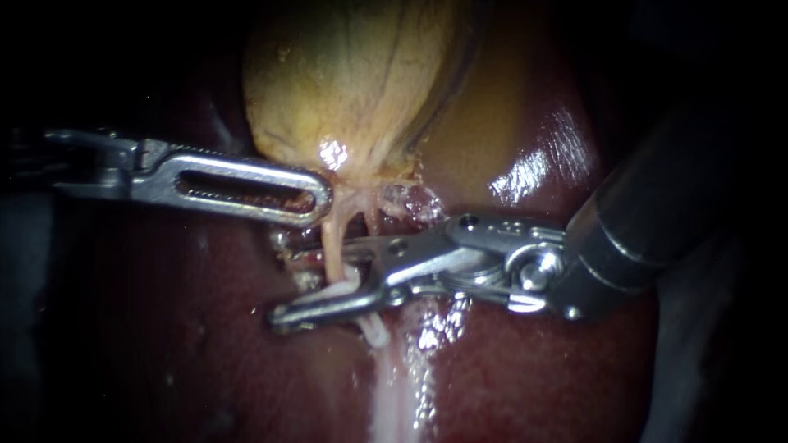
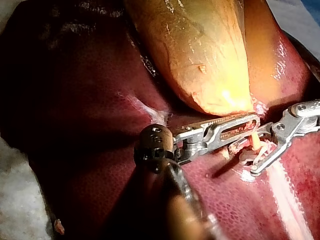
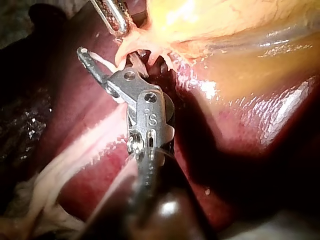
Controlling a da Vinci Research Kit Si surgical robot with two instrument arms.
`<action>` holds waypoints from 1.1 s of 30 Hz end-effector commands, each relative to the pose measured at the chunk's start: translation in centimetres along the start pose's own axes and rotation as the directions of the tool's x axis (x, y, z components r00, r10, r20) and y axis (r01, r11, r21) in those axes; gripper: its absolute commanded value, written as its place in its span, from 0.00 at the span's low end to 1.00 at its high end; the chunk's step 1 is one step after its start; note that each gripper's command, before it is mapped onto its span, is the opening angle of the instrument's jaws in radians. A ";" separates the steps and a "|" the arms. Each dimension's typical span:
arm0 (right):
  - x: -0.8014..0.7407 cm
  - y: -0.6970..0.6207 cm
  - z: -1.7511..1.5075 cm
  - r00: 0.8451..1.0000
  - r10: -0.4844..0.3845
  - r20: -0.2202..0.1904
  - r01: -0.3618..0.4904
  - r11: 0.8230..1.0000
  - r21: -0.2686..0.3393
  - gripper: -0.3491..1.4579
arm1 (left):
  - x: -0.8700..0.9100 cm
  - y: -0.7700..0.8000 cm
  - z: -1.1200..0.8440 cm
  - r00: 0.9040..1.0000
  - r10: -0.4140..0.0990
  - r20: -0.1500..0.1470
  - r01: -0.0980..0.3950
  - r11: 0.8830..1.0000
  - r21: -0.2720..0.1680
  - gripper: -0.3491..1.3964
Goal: Clipping third clip left tube
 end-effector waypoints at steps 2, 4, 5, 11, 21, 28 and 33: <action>0.03 0.00 -0.02 1.000 0.001 -0.008 -0.001 1.000 0.004 0.44 | 0.00 0.00 0.00 1.000 0.000 0.000 0.000 1.000 0.000 0.00; 0.07 0.02 -0.04 1.000 0.002 -0.020 -0.002 1.000 0.010 0.44 | 0.00 0.00 0.00 1.000 0.000 0.000 0.000 1.000 0.000 0.00; 0.09 0.03 -0.05 1.000 0.003 -0.025 -0.003 1.000 0.012 0.44 | 0.00 0.00 0.00 1.000 0.000 0.000 0.000 1.000 0.000 0.00; 0.15 0.05 -0.09 0.999 0.011 -0.041 -0.011 1.000 0.009 0.43 | 0.00 0.00 0.00 1.000 0.000 0.000 0.000 1.000 0.000 0.00; 0.09 -0.01 -0.22 0.989 0.139 -0.043 -0.138 0.990 0.022 0.00 | 0.00 -0.01 0.00 1.000 0.000 0.000 0.000 1.000 0.000 0.00; 0.08 0.01 -0.22 0.983 0.180 -0.039 -0.179 0.984 0.016 0.00 | 0.00 -0.01 0.00 1.000 0.000 0.000 0.000 1.000 0.000 0.00; 0.04 0.01 -0.21 0.981 0.189 -0.037 -0.188 0.982 0.019 0.00 | 0.00 -0.01 0.00 1.000 0.000 0.000 0.000 1.000 0.000 0.00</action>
